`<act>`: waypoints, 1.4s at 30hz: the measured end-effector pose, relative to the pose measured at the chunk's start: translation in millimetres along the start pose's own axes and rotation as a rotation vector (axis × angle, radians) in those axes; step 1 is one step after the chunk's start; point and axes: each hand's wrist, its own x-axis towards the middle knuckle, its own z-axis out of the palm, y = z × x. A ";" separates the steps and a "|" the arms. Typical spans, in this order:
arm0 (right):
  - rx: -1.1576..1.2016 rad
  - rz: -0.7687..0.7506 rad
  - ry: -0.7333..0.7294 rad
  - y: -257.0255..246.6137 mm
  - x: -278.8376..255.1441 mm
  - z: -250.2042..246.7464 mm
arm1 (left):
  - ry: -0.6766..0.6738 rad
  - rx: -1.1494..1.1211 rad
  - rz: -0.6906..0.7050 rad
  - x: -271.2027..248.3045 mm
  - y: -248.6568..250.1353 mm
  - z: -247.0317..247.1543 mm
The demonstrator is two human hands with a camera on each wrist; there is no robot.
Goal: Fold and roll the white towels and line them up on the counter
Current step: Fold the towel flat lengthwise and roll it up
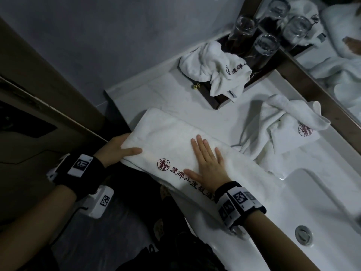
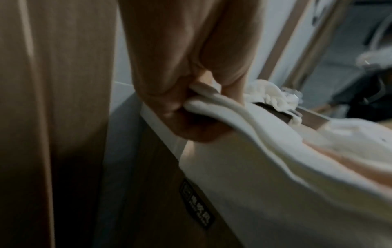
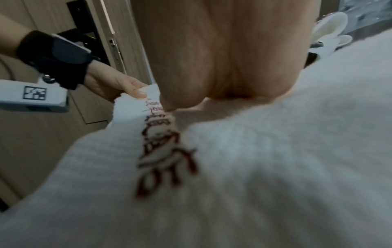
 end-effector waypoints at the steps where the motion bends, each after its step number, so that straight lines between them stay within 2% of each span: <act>1: -0.018 -0.011 -0.007 1.2 -1.3 -1.1 | 0.069 -0.010 0.018 -3.0 -2.8 -0.4; 3: -0.039 -0.022 -0.014 2.5 -3.0 -4.1 | 0.186 0.065 0.034 -5.6 -4.5 0.8; 4: -0.042 -0.020 -0.017 2.7 -3.8 -5.7 | 0.201 0.121 0.036 -6.1 -3.7 2.6; 7: -0.046 -0.012 -0.032 2.3 -7.3 -8.2 | 0.139 0.205 0.044 -3.9 4.5 6.6; 11: -0.027 -0.014 -0.038 2.5 -15.5 -7.5 | 0.116 0.117 0.021 8.2 29.1 4.1; 15: -0.004 -0.015 -0.018 6.3 -25.0 -2.9 | 0.263 0.208 0.032 32.7 66.3 15.8; 19: -0.079 0.116 0.102 28.7 -35.9 -3.0 | 0.369 0.150 -0.057 52.2 84.5 27.4; 23: -0.056 0.107 0.091 42.4 -41.1 -1.7 | 0.232 0.131 -0.013 59.3 79.0 32.2; 30: -0.072 0.132 0.106 36.6 -42.3 7.8 | 0.116 0.053 -0.095 62.8 81.3 25.2; 33: -0.098 0.130 0.111 37.4 -44.0 10.4 | 0.176 0.029 -0.025 66.3 80.8 29.9; 38: -0.041 0.071 0.142 39.3 -45.5 7.9 | 0.337 0.078 -0.013 70.4 73.5 39.9; 42: 0.005 0.031 0.084 42.6 -51.2 3.1 | 0.359 0.111 0.049 68.9 71.8 50.4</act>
